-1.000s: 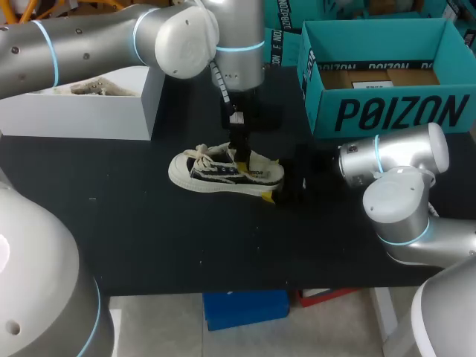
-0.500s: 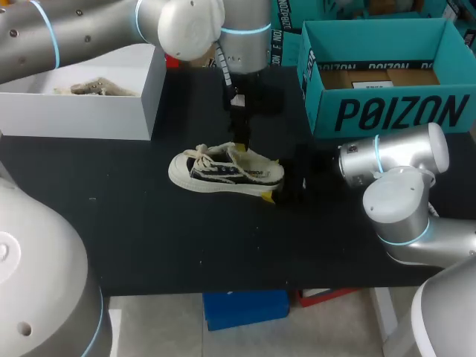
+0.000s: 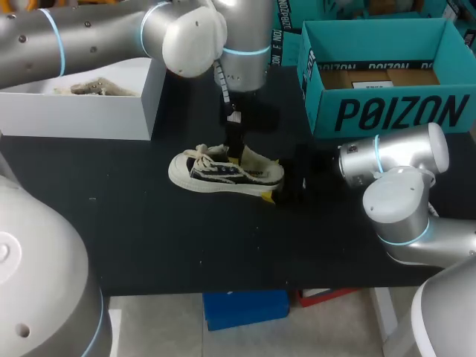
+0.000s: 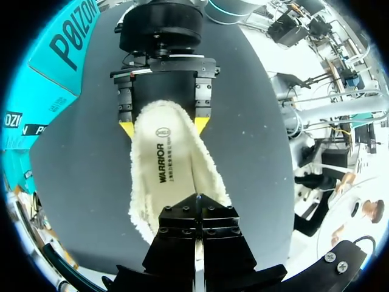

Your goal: Take the shoe out of the shoebox, open the shoe tongue, remove and reinsert the insole, then place the shoe into the shoebox

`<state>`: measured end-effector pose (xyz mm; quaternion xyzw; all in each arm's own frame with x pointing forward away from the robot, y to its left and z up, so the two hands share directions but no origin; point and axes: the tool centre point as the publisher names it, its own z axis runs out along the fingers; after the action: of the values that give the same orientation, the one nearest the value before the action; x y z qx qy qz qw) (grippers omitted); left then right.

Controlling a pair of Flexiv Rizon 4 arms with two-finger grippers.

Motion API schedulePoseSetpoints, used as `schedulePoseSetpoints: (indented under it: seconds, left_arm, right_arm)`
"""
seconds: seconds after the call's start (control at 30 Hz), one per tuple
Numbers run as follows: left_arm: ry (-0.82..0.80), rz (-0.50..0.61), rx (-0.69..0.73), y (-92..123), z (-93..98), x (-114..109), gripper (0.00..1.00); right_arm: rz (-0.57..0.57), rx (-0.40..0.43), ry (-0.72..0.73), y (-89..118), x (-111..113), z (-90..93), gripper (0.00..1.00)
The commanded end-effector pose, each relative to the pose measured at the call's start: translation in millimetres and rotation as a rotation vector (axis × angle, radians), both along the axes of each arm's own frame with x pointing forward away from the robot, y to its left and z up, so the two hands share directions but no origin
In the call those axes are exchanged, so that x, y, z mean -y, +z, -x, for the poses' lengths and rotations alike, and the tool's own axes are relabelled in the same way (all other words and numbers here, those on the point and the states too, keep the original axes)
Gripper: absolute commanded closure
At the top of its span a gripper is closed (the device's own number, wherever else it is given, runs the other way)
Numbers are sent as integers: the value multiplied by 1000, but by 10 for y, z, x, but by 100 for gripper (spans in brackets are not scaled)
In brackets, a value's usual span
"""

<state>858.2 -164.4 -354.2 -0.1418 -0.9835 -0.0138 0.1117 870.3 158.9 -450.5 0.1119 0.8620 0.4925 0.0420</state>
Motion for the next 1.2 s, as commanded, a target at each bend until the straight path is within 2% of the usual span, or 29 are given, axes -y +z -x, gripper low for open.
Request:
schedulePoseSetpoints:
  seconds: [0.03, 0.23, 0.57, 0.93, 1.2]
  left_arm:
    - [8, 11, 2, -87, 68, -40, 100]
    - [29, 8, 9, -142, 160, -77, 100]
    - [46, -2, 25, -309, 192, -122, 100]
    - [47, -12, 62, -576, 135, -143, 100]
    - [27, 31, 100, -488, -7, -69, 100]
  right_arm:
    - [4, -2, -3, -61, -52, -9, 100]
    - [4, -2, -3, -61, -52, -9, 100]
    - [4, -2, -3, -61, -52, -9, 100]
    - [4, -2, -3, -61, -52, -9, 100]
    - [4, -2, -3, -61, -52, -9, 100]
